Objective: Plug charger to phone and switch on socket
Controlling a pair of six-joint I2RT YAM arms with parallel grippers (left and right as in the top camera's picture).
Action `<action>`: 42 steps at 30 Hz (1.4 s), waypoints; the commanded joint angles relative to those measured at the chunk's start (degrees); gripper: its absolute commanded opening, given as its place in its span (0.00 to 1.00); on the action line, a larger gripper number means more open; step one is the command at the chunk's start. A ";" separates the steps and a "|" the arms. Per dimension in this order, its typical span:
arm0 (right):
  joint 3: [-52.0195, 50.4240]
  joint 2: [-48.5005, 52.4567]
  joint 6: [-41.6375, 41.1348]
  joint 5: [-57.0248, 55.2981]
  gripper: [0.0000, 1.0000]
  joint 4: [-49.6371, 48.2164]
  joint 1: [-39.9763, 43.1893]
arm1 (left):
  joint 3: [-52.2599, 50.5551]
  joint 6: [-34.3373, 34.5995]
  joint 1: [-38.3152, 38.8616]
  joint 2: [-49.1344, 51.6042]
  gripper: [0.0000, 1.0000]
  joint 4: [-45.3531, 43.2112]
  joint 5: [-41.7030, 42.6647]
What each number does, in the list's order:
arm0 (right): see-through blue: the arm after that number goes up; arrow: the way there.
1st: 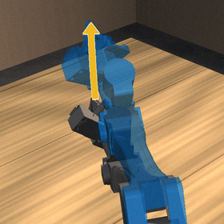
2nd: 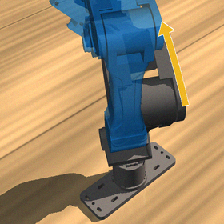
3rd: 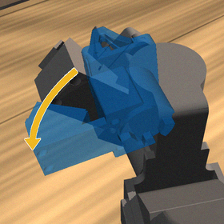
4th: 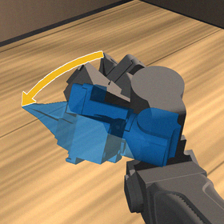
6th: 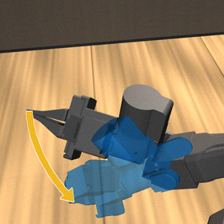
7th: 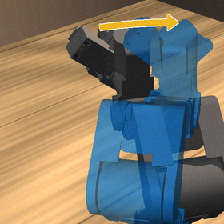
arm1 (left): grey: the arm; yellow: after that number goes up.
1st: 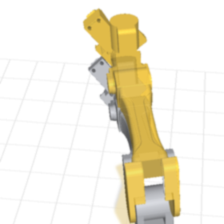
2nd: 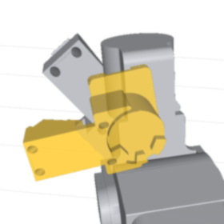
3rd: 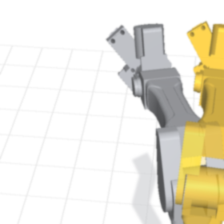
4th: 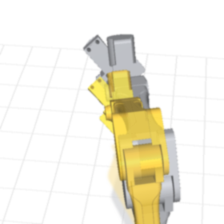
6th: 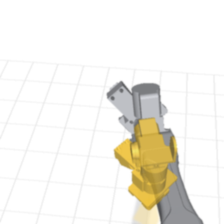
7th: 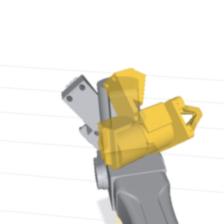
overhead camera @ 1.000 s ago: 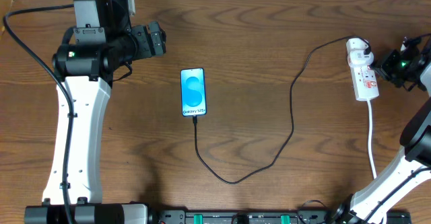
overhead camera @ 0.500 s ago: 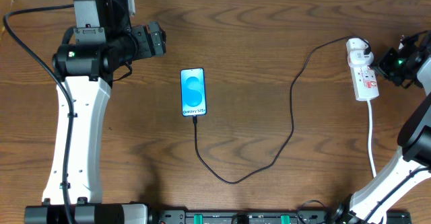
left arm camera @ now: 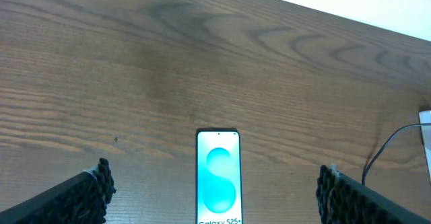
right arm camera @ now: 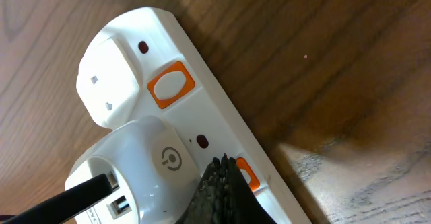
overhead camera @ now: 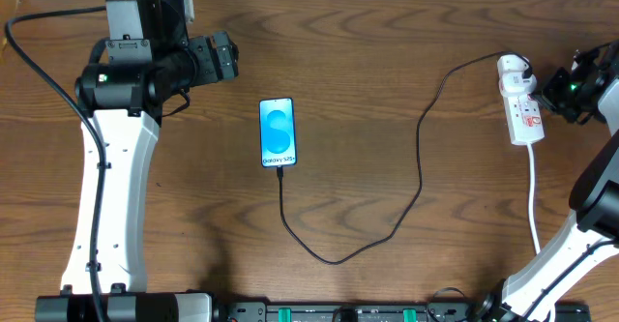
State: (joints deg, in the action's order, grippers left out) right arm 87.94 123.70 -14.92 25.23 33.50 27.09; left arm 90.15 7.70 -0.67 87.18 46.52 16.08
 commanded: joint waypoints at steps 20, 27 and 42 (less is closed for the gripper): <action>-2.34 2.14 -3.74 3.63 0.01 5.14 -5.07 | 0.70 -0.11 -0.28 -0.33 0.97 0.17 -0.74; -2.34 -7.74 -2.03 3.15 0.01 8.00 0.20 | 0.70 -0.11 -0.28 -0.33 0.97 0.17 -0.74; -2.34 -36.52 14.29 2.05 0.01 20.44 -4.20 | 0.70 -0.11 -0.28 -0.33 0.97 0.17 -0.74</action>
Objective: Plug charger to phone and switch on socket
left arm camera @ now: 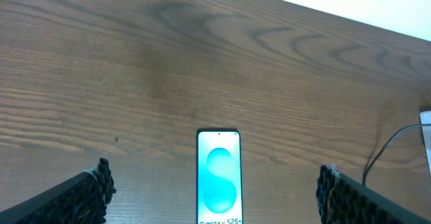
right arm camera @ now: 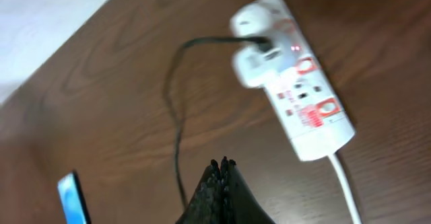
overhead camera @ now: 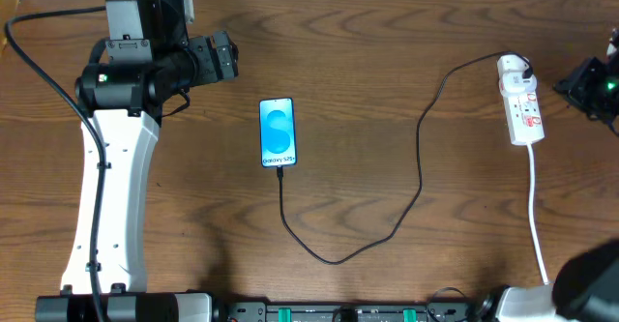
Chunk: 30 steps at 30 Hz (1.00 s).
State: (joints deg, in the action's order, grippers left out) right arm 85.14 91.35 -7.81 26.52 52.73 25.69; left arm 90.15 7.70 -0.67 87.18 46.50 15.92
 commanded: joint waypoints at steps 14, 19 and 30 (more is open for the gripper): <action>0.46 -21.11 10.45 -0.68 0.99 8.20 -9.55 | 0.70 -0.11 -0.28 -0.33 0.97 0.20 -0.59; 0.46 -23.39 9.18 -0.52 0.99 11.47 -9.55 | 0.70 -0.11 -0.28 -0.33 0.97 0.20 -0.59; 0.46 -23.52 9.18 -2.01 0.99 16.68 -9.51 | 0.70 -0.11 -0.28 -0.33 0.97 0.20 -0.59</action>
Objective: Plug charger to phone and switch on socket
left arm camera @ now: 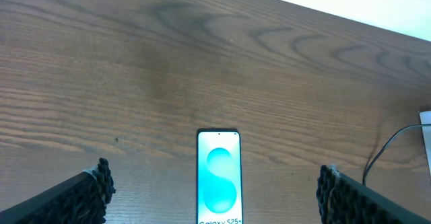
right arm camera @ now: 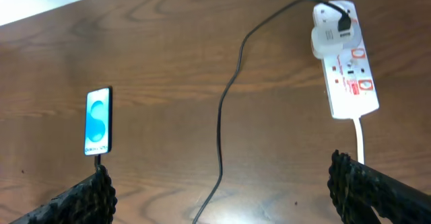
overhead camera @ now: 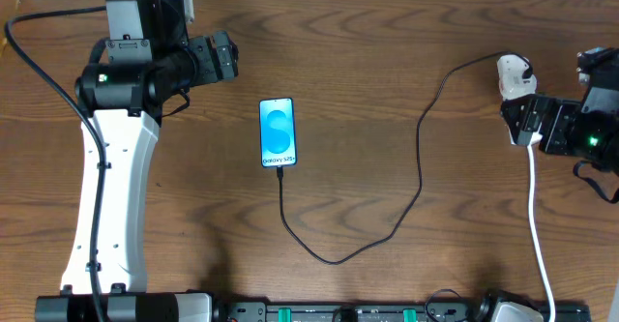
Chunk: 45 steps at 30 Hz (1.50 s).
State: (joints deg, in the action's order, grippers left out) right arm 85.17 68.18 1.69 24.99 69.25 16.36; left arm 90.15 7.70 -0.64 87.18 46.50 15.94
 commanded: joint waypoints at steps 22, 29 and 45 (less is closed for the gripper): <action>-31.39 -19.96 -0.33 -21.24 0.99 -45.64 -13.40 | 0.70 -0.11 -0.31 -0.33 0.97 0.20 -0.61; -55.74 -37.11 -0.81 -20.79 0.99 -64.11 -13.35 | 0.70 -0.11 -0.31 -0.33 0.97 0.20 -0.61; -81.96 -60.50 -0.83 -20.76 0.99 -77.33 -13.38 | 0.70 -0.11 -0.31 -0.33 0.97 0.20 -0.59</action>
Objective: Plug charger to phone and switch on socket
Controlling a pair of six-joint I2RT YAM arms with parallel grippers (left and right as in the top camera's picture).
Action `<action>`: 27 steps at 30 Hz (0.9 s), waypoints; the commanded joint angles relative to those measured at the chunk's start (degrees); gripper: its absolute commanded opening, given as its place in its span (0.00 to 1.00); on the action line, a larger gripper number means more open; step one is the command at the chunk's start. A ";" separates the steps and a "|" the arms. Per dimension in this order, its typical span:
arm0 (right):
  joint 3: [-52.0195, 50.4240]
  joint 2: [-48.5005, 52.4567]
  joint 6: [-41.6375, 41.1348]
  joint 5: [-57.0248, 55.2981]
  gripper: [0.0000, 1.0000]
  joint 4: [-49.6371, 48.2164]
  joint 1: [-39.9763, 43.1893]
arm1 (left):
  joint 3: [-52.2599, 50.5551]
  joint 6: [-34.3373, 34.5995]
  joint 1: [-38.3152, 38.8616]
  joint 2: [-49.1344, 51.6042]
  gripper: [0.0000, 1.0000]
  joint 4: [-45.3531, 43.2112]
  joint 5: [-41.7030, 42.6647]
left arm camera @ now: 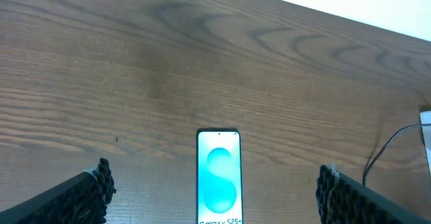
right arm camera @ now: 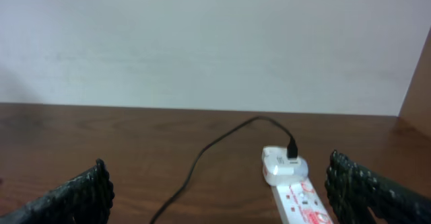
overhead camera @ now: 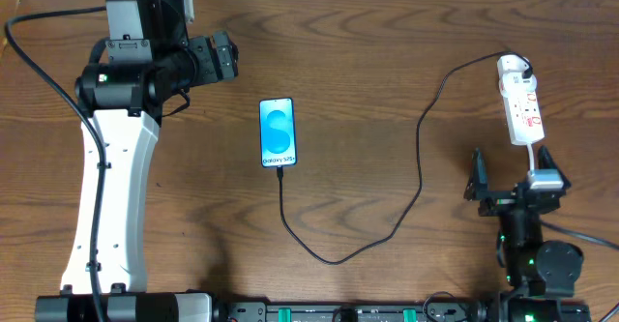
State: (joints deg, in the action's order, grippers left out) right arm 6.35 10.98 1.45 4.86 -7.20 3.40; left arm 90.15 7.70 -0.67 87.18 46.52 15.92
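The phone [overhead camera: 278, 132] lies face up mid-table with its blue screen lit and a black cable [overhead camera: 419, 158] plugged into its lower end. That cable loops round to the white charger [overhead camera: 514, 68] seated in the far end of the white power strip [overhead camera: 527, 114]. My left gripper [overhead camera: 228, 57] hovers open up and to the left of the phone [left arm camera: 218, 183], its fingers [left arm camera: 91, 190] wide apart. My right gripper [overhead camera: 510, 172] is open, near the front right edge, facing the strip [right arm camera: 303, 207] and charger [right arm camera: 283, 167] from a distance.
The strip's white lead [overhead camera: 533, 158] runs toward the front edge past the right arm's base [overhead camera: 537, 259]. The left arm [overhead camera: 111, 167] stretches along the left side. A white wall [right arm camera: 215, 42] rises behind the table's far edge.
My right gripper was open close beside the power strip at the right edge; now it sits back at the front right, level with the table. The left gripper and phone are unchanged.
My right gripper was shut with its tip against an orange switch beside the charger. Then it was raised away from the strip, still shut. Later it stood open near the strip, and now it is drawn back to the front. The left gripper stayed still throughout.
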 commanded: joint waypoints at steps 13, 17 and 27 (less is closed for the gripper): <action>-6.03 -10.71 -0.74 -0.63 0.99 8.33 -0.42 | 0.70 -0.11 -0.28 -0.33 0.97 0.17 -0.59; -6.03 -10.71 -0.81 -0.20 0.99 11.15 -0.46 | 0.70 -0.11 -0.28 -0.33 0.97 0.17 -0.59; -6.03 -10.67 -0.76 -0.22 0.99 11.15 -0.44 | 0.70 -0.11 -0.28 -0.33 0.97 0.17 -0.59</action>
State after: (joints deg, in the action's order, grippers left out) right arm 0.40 0.67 1.26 4.67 3.68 3.40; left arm 90.15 7.70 -0.67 87.18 46.52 15.92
